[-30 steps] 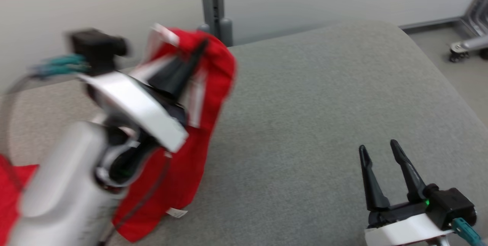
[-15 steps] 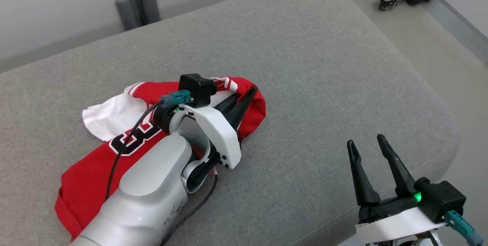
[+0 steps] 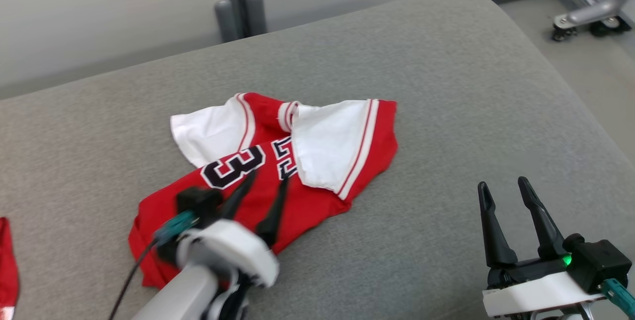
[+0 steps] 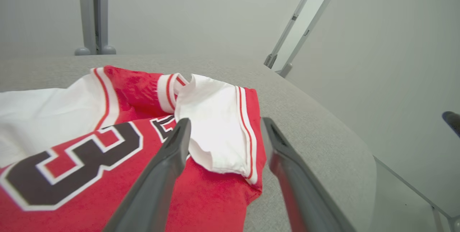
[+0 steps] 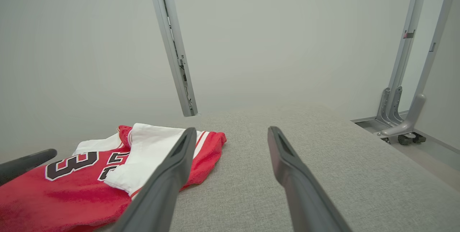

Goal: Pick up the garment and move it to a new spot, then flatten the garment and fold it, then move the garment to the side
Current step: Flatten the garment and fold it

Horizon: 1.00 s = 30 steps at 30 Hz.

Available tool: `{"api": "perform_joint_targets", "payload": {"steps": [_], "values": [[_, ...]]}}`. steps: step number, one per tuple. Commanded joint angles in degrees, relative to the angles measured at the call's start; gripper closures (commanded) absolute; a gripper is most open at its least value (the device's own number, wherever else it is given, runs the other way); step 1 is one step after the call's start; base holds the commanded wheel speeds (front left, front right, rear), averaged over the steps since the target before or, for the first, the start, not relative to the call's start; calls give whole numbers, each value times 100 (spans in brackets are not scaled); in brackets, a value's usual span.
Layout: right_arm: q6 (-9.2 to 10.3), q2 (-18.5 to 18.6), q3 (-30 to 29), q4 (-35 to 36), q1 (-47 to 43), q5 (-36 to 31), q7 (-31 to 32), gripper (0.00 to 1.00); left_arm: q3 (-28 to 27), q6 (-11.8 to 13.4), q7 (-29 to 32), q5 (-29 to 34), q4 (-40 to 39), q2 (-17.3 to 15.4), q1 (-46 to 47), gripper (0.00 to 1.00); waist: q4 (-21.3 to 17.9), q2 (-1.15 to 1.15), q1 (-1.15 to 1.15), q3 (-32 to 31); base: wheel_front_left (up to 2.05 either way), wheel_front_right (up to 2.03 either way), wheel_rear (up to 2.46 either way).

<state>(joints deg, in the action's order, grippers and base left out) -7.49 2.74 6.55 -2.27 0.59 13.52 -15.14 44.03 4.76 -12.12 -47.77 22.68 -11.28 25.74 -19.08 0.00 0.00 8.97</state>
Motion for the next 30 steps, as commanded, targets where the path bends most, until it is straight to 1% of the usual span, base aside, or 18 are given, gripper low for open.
{"api": "perform_joint_targets", "payload": {"steps": [1,4,7,9,10,13,18,23,26,28,29,30], "values": [[0,24,-40,35,-60,-49,-1,0,-203,254,-54,-122,-163,-248,-359,0,251,0,0,-73,0,0,0],[0,27,-54,48,-83,-105,-1,0,-527,707,-89,-221,-410,-718,-881,0,449,0,0,-23,0,0,0],[0,30,-63,57,-77,-122,-1,0,-764,893,84,-529,-614,-910,-1278,0,605,0,0,25,0,0,0],[0,27,-55,54,-58,-151,-1,0,-892,889,260,-791,-734,-964,-1403,0,688,0,0,57,0,0,0],[0,27,-45,55,-37,-166,-1,0,-895,908,348,-819,-763,-1004,-1428,0,722,0,0,70,0,0,0],[0,30,-1,47,18,-192,-1,0,-862,1069,493,-785,-814,-1085,-1432,0,757,0,0,90,0,0,0],[0,27,-23,48,11,-213,-1,0,-1047,1346,434,-867,-1079,-1200,-1647,0,751,0,0,82,0,0,0],[0,28,-77,43,-70,-226,-1,0,-980,1438,629,-1012,-1460,-1303,-2037,0,735,0,0,89,0,0,0],[0,28,-93,43,-52,-221,-1,0,-959,1406,661,-1101,-1618,-1262,-2179,0,746,0,0,108,0,0,0],[0,28,-102,42,-22,-214,-1,0,-941,1430,711,-1129,-1653,-1261,-2198,0,766,0,0,115,0,0,0],[0,27,-98,44,-6,-215,-1,0,-937,1419,719,-1140,-1667,-1243,-2191,44,775,0,0,118,0,0,0],[0,28,-90,45,10,-218,0,0,-953,1398,711,-1151,-1672,-1228,-2169,100,782,0,0,122,0,0,0]]}}
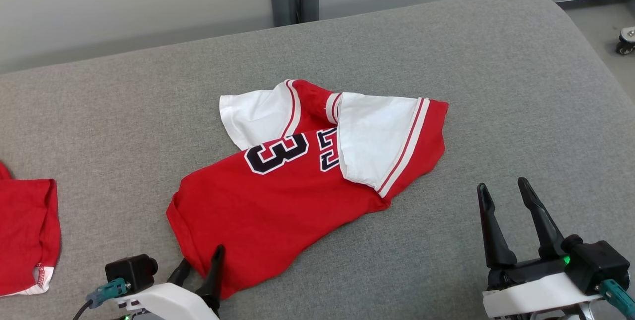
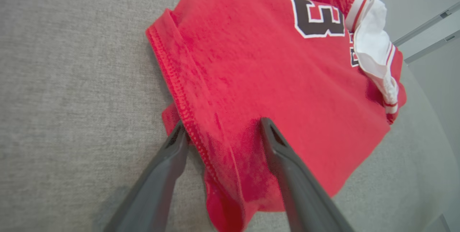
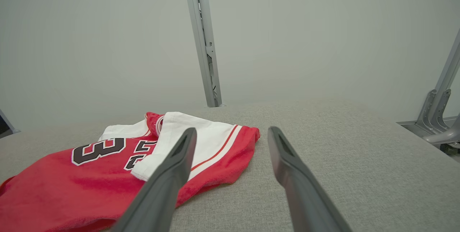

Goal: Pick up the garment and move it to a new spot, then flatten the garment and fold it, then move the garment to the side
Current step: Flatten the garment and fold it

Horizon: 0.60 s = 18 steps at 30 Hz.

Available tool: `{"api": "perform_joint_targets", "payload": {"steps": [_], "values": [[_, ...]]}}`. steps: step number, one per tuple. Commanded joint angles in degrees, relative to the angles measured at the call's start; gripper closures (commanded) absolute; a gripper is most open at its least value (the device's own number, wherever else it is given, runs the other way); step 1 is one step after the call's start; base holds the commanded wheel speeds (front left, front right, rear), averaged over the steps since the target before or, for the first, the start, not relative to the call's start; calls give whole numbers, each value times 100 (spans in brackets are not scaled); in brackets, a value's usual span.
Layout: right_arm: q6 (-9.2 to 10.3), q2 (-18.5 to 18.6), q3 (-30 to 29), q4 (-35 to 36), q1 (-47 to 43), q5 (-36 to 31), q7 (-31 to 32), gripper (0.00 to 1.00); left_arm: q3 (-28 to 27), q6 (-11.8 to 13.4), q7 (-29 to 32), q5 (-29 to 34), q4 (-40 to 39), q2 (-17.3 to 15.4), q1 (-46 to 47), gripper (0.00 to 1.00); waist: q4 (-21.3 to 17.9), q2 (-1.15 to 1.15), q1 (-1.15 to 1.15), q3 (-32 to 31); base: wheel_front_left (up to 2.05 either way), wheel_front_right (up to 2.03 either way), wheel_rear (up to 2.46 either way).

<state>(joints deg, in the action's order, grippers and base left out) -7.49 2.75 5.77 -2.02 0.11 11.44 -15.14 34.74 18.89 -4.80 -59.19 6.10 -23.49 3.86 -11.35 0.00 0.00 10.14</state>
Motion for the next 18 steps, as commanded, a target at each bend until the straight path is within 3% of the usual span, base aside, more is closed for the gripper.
{"api": "perform_joint_targets", "payload": {"steps": [1,11,18], "values": [[0,27,-7,18,63,-14,-1,0,-13,-42,-47,29,-14,-19,58,100,12,0,0,6,0,0,0],[0,27,-1,5,49,-7,-1,0,-397,-355,-325,-96,-498,-131,416,100,-14,0,0,-8,0,0,0],[0,27,78,0,141,-13,0,0,-728,-422,114,-302,-704,-476,1028,100,-126,0,0,100,0,0,0]]}}
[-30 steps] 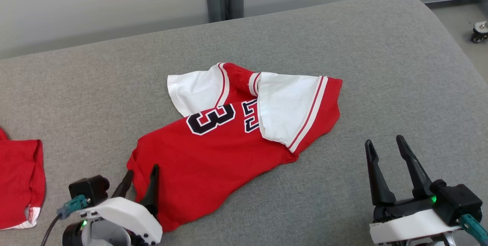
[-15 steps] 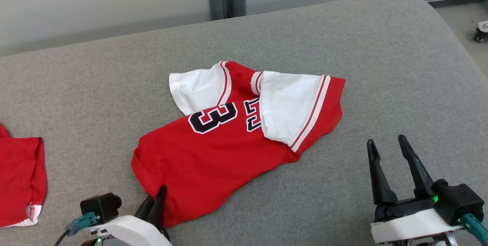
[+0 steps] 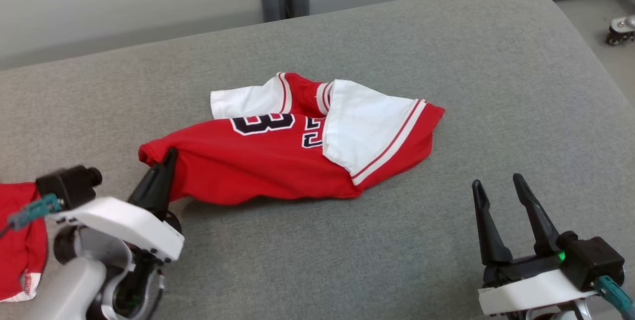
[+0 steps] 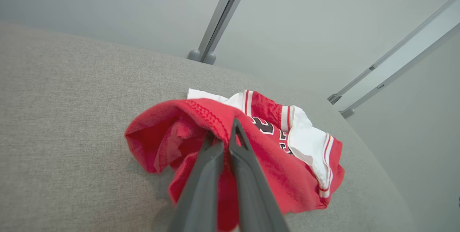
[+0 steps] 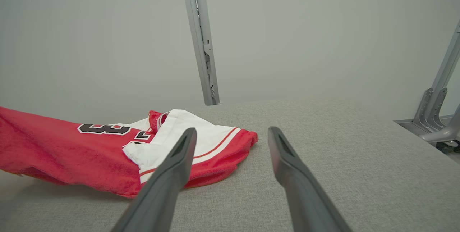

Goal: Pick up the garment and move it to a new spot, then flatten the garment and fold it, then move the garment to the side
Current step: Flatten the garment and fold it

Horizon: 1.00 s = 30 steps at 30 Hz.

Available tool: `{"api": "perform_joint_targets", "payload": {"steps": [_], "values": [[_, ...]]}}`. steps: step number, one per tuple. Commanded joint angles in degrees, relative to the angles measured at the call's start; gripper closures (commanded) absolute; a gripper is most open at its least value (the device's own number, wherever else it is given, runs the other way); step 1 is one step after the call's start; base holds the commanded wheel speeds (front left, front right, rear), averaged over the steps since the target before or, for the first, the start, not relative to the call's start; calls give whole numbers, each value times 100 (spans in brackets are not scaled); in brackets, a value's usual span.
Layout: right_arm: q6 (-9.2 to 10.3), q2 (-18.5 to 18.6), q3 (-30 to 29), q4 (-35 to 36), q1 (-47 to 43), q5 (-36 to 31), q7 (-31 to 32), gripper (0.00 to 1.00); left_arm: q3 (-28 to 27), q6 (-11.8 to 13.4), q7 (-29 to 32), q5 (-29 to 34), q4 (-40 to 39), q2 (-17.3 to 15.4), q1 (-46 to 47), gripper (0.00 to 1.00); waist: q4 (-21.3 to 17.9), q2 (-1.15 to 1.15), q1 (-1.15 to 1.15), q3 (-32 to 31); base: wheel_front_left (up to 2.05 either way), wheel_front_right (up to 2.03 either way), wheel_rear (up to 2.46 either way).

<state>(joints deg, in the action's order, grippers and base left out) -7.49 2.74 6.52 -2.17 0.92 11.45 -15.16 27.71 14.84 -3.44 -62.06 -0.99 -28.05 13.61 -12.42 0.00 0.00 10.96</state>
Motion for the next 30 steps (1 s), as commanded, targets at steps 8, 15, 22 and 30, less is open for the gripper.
{"api": "perform_joint_targets", "payload": {"steps": [8,15,22,30], "values": [[0,30,-10,-50,71,-27,0,0,171,-17,452,217,334,-376,404,100,-331,0,0,58,0,0,0],[0,27,-105,-3,-118,6,0,0,76,14,0,-83,408,-213,-617,100,-247,0,0,-18,0,0,0],[0,28,-76,27,-33,-90,0,0,44,-125,-397,-69,655,4,-753,77,116,0,0,-34,0,0,0],[0,28,-91,7,-68,-97,1,0,118,-74,-562,8,620,70,-961,0,260,0,0,-100,0,0,0]]}}
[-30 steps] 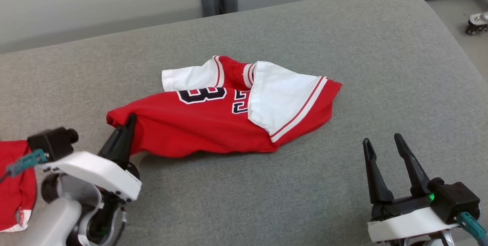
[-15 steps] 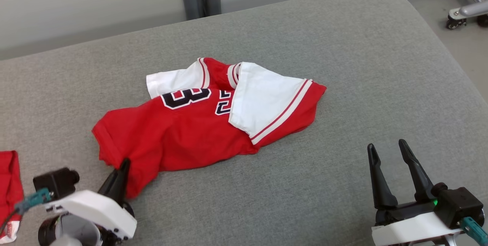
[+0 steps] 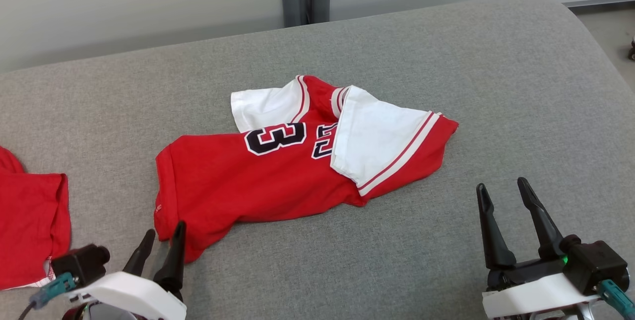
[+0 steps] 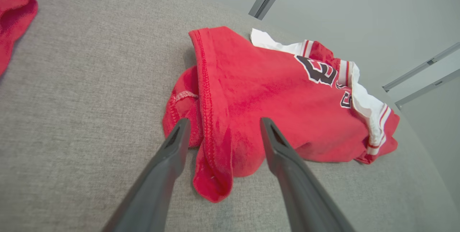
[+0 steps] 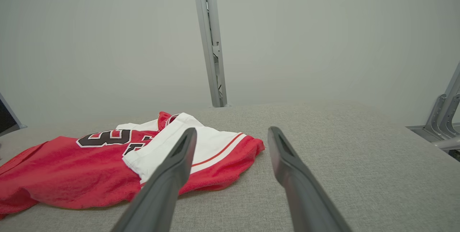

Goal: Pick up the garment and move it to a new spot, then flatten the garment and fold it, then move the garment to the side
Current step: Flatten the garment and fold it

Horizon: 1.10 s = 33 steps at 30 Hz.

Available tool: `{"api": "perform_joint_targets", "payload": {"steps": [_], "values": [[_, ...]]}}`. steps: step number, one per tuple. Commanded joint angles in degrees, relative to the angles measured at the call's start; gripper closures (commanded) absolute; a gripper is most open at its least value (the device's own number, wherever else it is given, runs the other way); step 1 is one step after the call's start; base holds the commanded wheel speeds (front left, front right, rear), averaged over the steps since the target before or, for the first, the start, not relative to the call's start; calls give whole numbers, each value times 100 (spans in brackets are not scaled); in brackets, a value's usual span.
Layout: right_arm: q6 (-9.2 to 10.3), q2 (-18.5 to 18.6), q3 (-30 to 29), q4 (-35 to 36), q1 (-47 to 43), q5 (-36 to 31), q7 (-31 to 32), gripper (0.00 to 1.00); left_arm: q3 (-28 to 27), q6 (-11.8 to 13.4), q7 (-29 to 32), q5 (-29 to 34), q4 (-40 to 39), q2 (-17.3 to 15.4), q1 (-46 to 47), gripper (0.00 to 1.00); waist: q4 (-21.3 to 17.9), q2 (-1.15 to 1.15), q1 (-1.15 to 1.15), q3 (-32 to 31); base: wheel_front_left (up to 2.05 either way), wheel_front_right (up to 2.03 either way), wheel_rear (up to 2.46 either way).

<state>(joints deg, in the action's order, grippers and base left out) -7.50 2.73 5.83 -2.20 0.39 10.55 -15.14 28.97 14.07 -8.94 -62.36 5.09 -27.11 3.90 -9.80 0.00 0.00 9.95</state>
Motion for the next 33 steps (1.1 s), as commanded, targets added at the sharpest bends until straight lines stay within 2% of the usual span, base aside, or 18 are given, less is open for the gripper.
{"api": "perform_joint_targets", "payload": {"steps": [1,9,15,16,17,18,27,33], "values": [[1,30,-16,10,-27,-2,-1,0,-2,25,-37,57,-20,-31,-32,0,3,0,0,-2,0,0,0],[1,29,22,29,3,32,0,0,37,104,-76,107,-154,-64,-157,0,-20,0,0,83,0,0,0],[1,29,42,40,99,51,-1,0,167,74,-12,224,143,-3,64,0,-124,0,0,206,0,0,0],[1,29,34,41,104,58,-1,0,180,86,2,246,213,-7,102,17,-148,0,0,220,0,0,0],[1,29,34,40,105,58,-1,0,190,88,-33,281,254,-16,147,91,-172,0,0,228,0,0,0],[1,29,23,37,102,61,0,0,195,66,-67,327,264,-27,191,100,-196,0,0,231,0,0,0],[1,28,-10,29,80,110,0,0,-3,-26,-33,215,-474,-233,322,100,-290,0,0,227,0,0,0],[1,29,42,70,206,134,-1,0,-280,-61,347,119,-822,-471,1096,100,-301,0,0,419,0,0,0]]}}
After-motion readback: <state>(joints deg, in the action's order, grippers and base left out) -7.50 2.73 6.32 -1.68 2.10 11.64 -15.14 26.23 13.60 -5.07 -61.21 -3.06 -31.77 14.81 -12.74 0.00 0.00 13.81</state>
